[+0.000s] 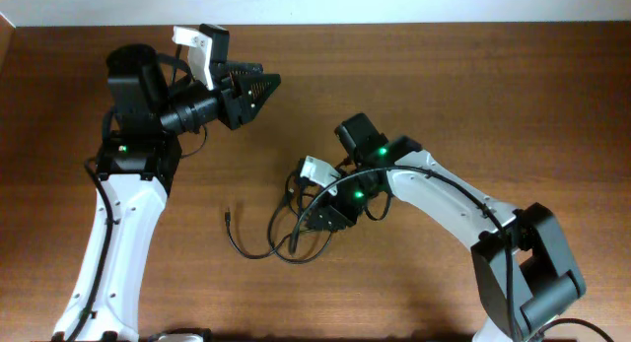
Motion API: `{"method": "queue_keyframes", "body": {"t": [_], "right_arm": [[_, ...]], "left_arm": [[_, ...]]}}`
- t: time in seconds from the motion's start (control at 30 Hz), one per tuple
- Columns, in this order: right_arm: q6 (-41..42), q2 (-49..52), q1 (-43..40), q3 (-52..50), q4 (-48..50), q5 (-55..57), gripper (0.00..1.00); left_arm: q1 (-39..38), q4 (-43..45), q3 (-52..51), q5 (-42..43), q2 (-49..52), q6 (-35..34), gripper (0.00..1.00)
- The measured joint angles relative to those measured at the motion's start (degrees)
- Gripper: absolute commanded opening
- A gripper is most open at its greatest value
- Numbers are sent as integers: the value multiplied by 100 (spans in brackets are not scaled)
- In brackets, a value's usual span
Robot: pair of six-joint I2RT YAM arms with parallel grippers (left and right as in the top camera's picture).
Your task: Untangle cables
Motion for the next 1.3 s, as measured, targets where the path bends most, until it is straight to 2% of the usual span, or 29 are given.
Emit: {"method": "queue_keyframes", "body": {"t": [0.23, 0.27, 0.3, 0.43, 0.47, 0.5, 0.53, 0.57, 0.77, 0.9, 1.03, 1.13, 1.23, 1.3], "right_arm": [[170, 0, 4, 26, -186, -63, 4], [170, 0, 4, 26, -166, -61, 30], [173, 0, 4, 26, -59, -63, 38], [179, 0, 15, 28, -111, -37, 45], [175, 0, 39, 28, -109, 17, 44], [179, 0, 105, 28, -109, 138, 37], [177, 0, 133, 26, -90, 195, 15], [190, 0, 164, 26, -42, 254, 4], [195, 42, 179, 26, 35, 354, 4], [197, 39, -245, 264, -131, 352, 4], [195, -37, -925, 1283, -634, 376, 4], [197, -96, -1244, 2175, -1088, 396, 4], [400, -122, -1453, 3158, -1335, 398, 4], [592, -131, -1510, 3613, -1331, 398, 4]], "left_arm": [[0, -79, 0, 0, 0, 24, 50], [0, -103, 0, -2, 0, 33, 50], [0, -111, 0, 0, 0, 39, 50], [0, -114, 0, 0, 0, 39, 50], [0, -116, 0, 0, 0, 39, 50], [0, -116, 0, 0, 0, 39, 50], [0, -120, 0, 0, 0, 39, 50], [0, -129, 0, 0, 0, 39, 50], [0, -131, 0, 0, 0, 39, 50], [13, -133, 0, -2, 0, 85, 50], [44, -243, 0, 0, 0, 105, 59], [44, -483, 0, 13, 0, 203, 60], [44, -1086, 13, 365, 0, 739, 61], [44, -1722, 20, 719, 0, 1403, 61]]}}
